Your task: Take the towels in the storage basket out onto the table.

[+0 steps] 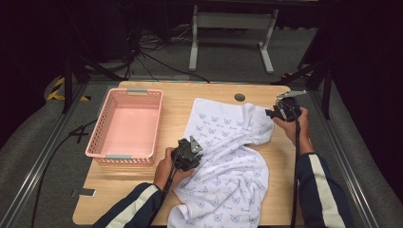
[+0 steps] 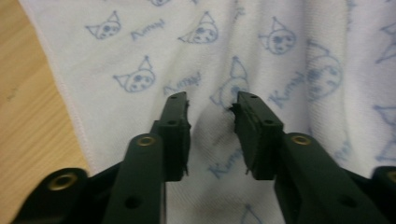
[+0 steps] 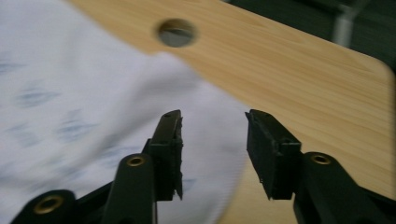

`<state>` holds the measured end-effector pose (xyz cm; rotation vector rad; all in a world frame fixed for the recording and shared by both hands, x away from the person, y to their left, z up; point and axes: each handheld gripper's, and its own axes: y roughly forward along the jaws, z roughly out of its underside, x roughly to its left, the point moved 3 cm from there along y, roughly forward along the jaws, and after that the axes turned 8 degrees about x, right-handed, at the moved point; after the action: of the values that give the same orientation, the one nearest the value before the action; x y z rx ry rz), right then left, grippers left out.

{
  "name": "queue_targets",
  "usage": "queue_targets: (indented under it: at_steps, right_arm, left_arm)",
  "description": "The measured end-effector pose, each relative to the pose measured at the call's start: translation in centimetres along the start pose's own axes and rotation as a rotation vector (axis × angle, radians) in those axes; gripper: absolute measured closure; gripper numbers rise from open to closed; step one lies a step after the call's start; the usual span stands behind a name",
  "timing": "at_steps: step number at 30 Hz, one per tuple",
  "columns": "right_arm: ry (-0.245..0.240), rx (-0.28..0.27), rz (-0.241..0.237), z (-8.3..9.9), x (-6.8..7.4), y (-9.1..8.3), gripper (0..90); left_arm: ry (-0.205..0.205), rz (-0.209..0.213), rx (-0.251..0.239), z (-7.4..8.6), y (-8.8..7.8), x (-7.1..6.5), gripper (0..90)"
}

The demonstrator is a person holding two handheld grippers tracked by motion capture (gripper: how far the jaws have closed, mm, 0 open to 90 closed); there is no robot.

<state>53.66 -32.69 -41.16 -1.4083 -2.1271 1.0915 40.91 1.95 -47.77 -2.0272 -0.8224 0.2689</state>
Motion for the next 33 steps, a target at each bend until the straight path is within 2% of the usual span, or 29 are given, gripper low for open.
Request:
queue_targets:
  at_steps: [1,2,4,5,6,7,8,9,10,11,12,13,14,15,16,17,18,19,20,21,22,23,24,25,27,28,31,32,33]
  right_arm:
    - [-0.084,-0.032,-0.097,0.9,1.7,-1.3,58.6]
    - [-0.084,-0.032,-0.097,0.9,1.7,-1.3,58.6]
    - [-0.161,-0.028,-0.19,2.3,4.0,-2.1,62.7]
    - [-0.246,0.007,-0.291,3.9,6.5,-2.4,63.2]
    - [-0.246,0.007,-0.291,3.9,6.5,-2.4,63.2]
    - [-0.271,0.031,-0.371,5.3,8.6,-2.6,62.3]
    - [-0.271,0.031,-0.371,5.3,8.6,-2.6,62.3]
    - [-0.312,0.057,-0.371,5.9,9.6,-2.7,60.3]
    - [-0.33,0.076,-0.361,6.7,10.5,-2.7,59.9]
    - [-0.323,0.096,-0.372,7.2,11.0,-2.7,60.3]
    - [-0.367,0.149,-0.341,8.4,11.8,-2.4,62.4]
    - [-0.367,0.149,-0.341,8.4,11.8,-2.4,62.4]
    - [-0.363,0.168,-0.321,9.1,11.9,-2.2,67.4]
    - [-0.35,0.162,-0.323,9.8,12.0,-2.3,69.0]
    - [-0.339,0.164,-0.326,10.4,11.8,-2.7,75.1]
    - [-0.339,0.165,-0.328,10.9,11.8,-3.1,77.2]
    - [-0.334,0.162,-0.344,11.8,12.1,-3.8,81.1]
    - [-0.334,0.162,-0.344,11.8,12.1,-3.8,81.1]
    - [-0.351,0.165,-0.37,13.2,12.6,-5.1,83.0]
    - [-0.351,0.176,-0.384,14.0,12.9,-5.8,82.9]
    - [-0.351,0.176,-0.384,14.0,12.9,-5.8,82.9]
    - [-0.347,0.18,-0.4,14.7,13.2,-6.4,82.2]
    - [-0.338,0.184,-0.407,15.4,13.4,-7.0,81.4]
    - [-0.315,0.191,-0.446,16.7,13.8,-8.1,78.8]
    - [-0.309,0.191,-0.436,17.5,14.1,-8.8,77.2]
    - [-0.309,0.191,-0.436,17.5,14.1,-8.8,77.2]
    - [-0.31,0.215,-0.444,17.8,14.1,-9.4,68.6]
    - [-0.31,0.215,-0.444,17.8,14.1,-9.4,68.6]
    - [-0.305,0.218,-0.432,17.6,13.9,-9.4,61.4]
  left_arm:
    - [0.003,-0.002,-0.005,-0.2,0.0,0.1,61.0]
    - [-0.008,-0.008,-0.02,-0.5,0.1,0.2,61.0]
    - [-0.025,0.026,-0.019,-1.0,0.3,0.4,61.1]
    - [-0.017,0.013,-0.013,-1.2,0.6,0.5,61.5]
    - [-0.018,0.005,-0.011,-1.4,0.9,0.6,61.5]
    - [-0.023,0.026,0.002,-1.7,1.3,0.7,62.9]
    - [-0.023,0.026,0.002,-1.7,1.3,0.7,62.9]
    - [-0.019,0.016,0.001,-2.0,1.6,0.6,62.9]
    - [-0.02,0.01,-0.003,-2.1,1.6,0.7,63.3]
    - [-0.034,0.023,-0.003,-2.3,1.8,0.7,63.3]
    - [-0.027,0.022,0.006,-2.3,1.9,0.8,64.7]
    - [-0.007,0.012,0.026,-2.3,2.0,0.8,64.7]
    - [0.001,0.017,0.024,-2.2,2.2,0.8,66.2]
    - [0.002,0.011,0.021,-2.2,2.2,0.9,68.5]
    - [0.013,-0.008,0.039,-2.2,2.1,1.0,71.0]
    - [0.019,-0.025,0.047,-2.1,2.0,1.1,73.9]
    - [0.019,-0.025,0.047,-2.1,2.0,1.1,75.4]
    - [0.016,-0.027,0.058,-2.1,1.9,1.1,75.4]
    - [0.021,-0.029,0.062,-2.0,1.9,1.3,79.2]
    - [0.012,-0.027,0.068,-1.9,1.8,1.3,79.9]
    - [0.012,-0.027,0.068,-1.9,1.8,1.3,79.9]
    - [0.018,-0.014,0.083,-1.8,1.6,1.3,79.9]
    - [0.014,-0.019,0.082,-1.6,1.5,1.3,80.1]
    - [0.019,-0.009,0.094,-1.5,1.3,1.3,80.0]
    - [0.043,0.009,0.12,-1.2,0.8,1.2,79.3]
    - [0.043,0.009,0.12,-1.2,0.8,1.2,78.9]
    - [0.045,0.03,0.123,-0.8,0.4,0.9,75.7]
    - [0.028,0.055,0.117,-0.6,0.2,0.8,75.7]
    - [0.044,0.101,0.075,-0.6,0.0,0.5,71.5]
